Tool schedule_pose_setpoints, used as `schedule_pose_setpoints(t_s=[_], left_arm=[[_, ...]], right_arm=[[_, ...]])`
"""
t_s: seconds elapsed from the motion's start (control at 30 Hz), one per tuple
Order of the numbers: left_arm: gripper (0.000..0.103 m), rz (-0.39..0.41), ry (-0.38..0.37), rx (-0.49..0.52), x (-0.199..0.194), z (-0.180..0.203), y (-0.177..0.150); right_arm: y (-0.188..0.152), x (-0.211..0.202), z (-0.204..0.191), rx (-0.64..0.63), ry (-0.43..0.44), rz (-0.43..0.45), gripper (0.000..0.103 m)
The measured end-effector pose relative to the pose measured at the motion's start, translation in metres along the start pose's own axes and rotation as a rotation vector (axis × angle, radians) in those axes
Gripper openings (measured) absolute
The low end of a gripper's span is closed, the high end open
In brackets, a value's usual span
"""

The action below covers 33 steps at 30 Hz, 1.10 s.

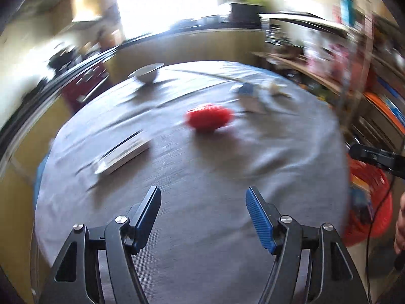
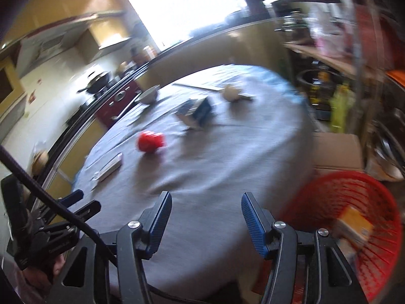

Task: Collect trash

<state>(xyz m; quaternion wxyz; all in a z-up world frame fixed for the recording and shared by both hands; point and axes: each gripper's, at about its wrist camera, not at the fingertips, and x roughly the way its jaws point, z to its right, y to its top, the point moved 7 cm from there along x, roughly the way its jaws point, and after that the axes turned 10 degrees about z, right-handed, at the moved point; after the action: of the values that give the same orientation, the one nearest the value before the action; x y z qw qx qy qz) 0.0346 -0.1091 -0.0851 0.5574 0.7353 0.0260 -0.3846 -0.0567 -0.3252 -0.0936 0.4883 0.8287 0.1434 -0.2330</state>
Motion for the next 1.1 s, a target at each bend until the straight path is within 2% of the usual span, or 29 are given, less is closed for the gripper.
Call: schedule_pose_setpoints(t_s=[0.13,0.23,0.47,0.6,0.67,0.83,1.1], left_arm=[[0.070,-0.016,0.078,-0.094,0.006,-0.052,-0.014],[0.070,-0.018,0.131,-0.154,0.011,-0.085,-0.022],[0.070,-0.018,0.226,-0.284,0.025,-0.136,-0.038],[0.071,0.015,0.257,-0.333,0.036,-0.148,-0.040],[0.071,0.006,0.265,-0.345,0.046,-0.150,-0.039],[0.071,-0.007,0.286,-0.326,0.063,-0.147,-0.034],[0.071,-0.077,0.248,-0.359,0.080,-0.148,-0.040]], right_arm=[[0.002,0.033,-0.045,-0.049,0.070,-0.011,0.061],[0.007,0.064,-0.069,-0.034,0.129,-0.003,0.061],[0.012,0.130,-0.083,0.045,0.161,0.032,0.061],[0.002,0.151,-0.081,0.078,0.155,0.005,0.061],[0.008,0.145,-0.081,0.075,0.169,0.056,0.061],[0.008,0.148,-0.071,0.132,0.177,0.053,0.061],[0.009,0.147,-0.069,0.148,0.205,0.049,0.061]])
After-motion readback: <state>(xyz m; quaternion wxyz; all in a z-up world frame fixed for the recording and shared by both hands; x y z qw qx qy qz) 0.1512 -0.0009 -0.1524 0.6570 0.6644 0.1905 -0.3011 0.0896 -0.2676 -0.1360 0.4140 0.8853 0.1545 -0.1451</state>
